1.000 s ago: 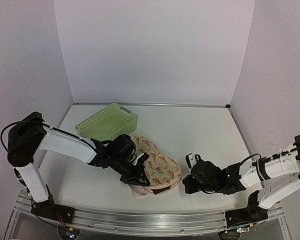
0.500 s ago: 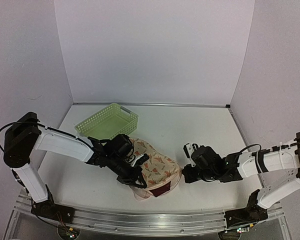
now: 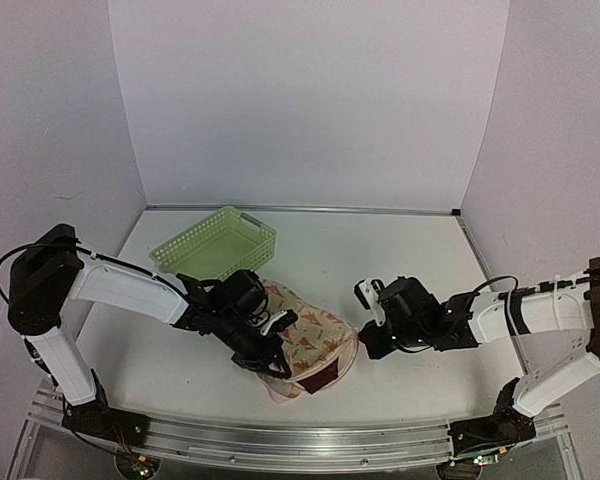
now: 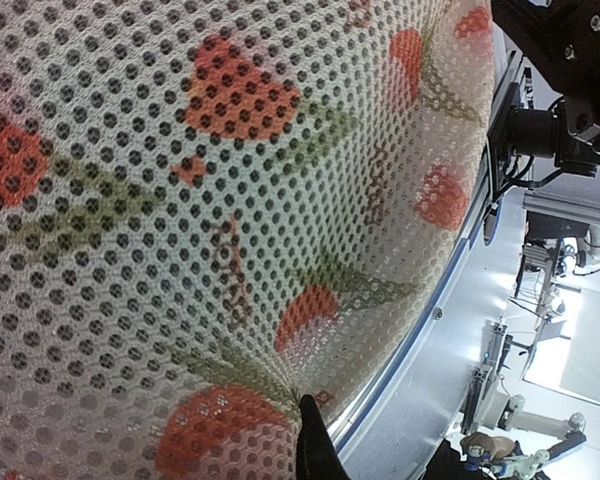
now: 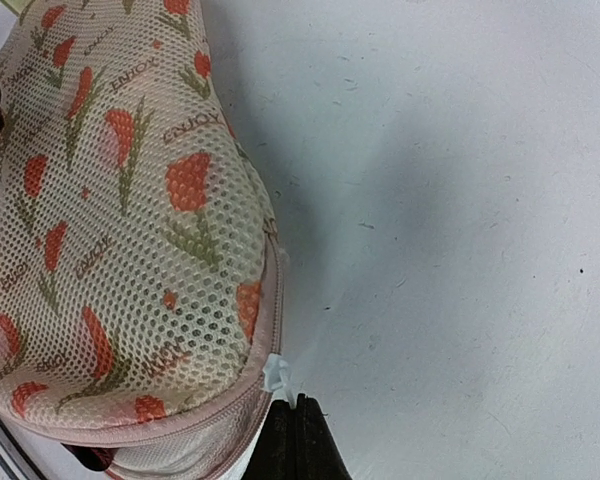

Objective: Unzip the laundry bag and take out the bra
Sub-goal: Move the laundry bag to the center of the board.

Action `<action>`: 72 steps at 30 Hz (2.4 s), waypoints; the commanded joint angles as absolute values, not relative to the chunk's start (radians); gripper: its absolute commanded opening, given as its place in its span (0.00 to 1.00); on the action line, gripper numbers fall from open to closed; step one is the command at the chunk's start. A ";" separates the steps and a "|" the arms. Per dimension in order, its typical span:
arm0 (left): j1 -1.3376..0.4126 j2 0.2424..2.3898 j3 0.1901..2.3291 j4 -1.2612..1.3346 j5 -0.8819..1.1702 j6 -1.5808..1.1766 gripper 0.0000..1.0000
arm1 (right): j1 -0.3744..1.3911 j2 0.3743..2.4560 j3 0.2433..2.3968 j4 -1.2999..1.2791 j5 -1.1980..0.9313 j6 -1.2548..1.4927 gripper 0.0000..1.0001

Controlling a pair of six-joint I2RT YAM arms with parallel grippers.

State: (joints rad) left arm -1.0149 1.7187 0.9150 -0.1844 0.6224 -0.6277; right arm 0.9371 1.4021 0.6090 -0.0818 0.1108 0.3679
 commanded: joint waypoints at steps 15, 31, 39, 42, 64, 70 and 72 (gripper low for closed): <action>-0.910 1.793 1.067 -0.293 0.453 -0.699 0.00 | 0.948 1.148 0.321 -0.016 0.143 0.796 0.00; -0.779 1.993 1.278 -0.310 0.447 -0.692 0.00 | 1.133 1.319 0.359 0.185 0.165 0.935 0.00; -0.719 2.001 1.417 -0.449 0.373 -0.603 0.00 | 1.139 1.557 0.574 0.218 0.116 0.904 0.00; -0.703 2.000 1.458 -0.508 0.339 -0.571 0.00 | 1.139 1.606 0.636 0.217 0.104 0.888 0.00; -0.743 1.618 1.210 -0.579 0.394 -0.642 0.43 | 1.138 1.798 0.851 0.127 0.127 0.886 0.00; -0.754 1.595 1.068 -0.357 0.458 -0.834 0.57 | 1.139 1.795 0.846 0.127 0.137 0.891 0.00; -0.759 1.597 1.013 -0.284 0.463 -0.897 0.60 | 1.138 1.793 0.841 0.127 0.142 0.893 0.00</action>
State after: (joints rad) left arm -0.7578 1.6276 1.0985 -0.4522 0.4267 -0.7418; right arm 1.1343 1.7844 0.8162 0.1165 0.1196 0.8982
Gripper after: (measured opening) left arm 0.583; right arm 0.007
